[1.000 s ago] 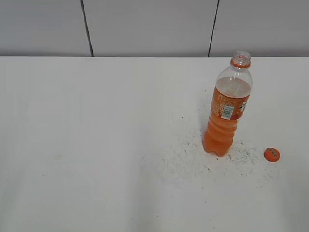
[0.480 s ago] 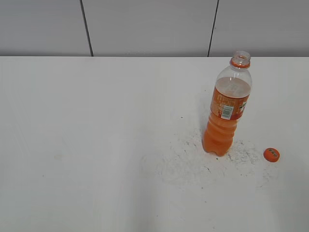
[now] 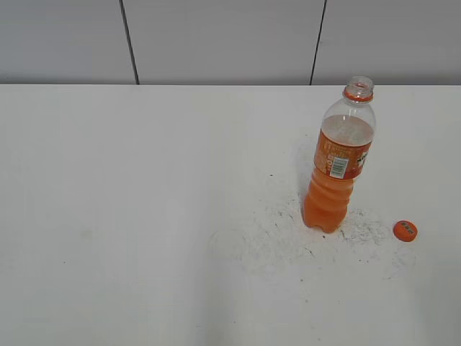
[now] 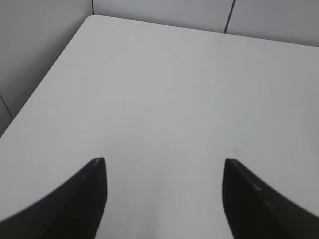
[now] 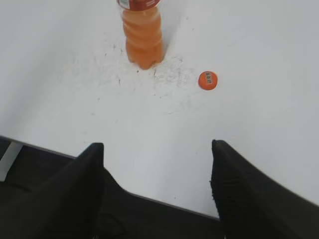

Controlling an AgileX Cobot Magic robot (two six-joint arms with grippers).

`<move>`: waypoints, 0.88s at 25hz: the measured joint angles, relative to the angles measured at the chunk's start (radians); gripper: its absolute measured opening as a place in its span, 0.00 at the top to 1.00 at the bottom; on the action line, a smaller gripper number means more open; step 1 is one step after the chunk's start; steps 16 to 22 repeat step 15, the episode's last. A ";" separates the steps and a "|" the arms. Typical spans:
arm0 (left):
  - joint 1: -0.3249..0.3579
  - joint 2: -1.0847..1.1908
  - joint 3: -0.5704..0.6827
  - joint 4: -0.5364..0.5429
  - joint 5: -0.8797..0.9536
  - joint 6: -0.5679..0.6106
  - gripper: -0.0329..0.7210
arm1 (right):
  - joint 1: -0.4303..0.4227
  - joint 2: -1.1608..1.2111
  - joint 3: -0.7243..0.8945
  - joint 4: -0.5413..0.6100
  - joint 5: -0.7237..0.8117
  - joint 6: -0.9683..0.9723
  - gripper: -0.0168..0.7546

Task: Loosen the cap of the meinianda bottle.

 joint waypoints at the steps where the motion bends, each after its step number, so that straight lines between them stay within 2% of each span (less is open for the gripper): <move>1: 0.000 -0.001 0.000 0.000 0.000 0.000 0.21 | -0.015 -0.020 0.000 0.000 0.000 0.000 0.34; 6: 0.000 -0.001 0.000 0.000 -0.001 0.000 0.21 | -0.059 -0.092 0.000 0.002 -0.002 0.000 0.34; 22: 0.000 -0.002 0.000 0.000 0.000 0.000 0.21 | -0.061 -0.094 0.000 0.008 -0.003 0.000 0.34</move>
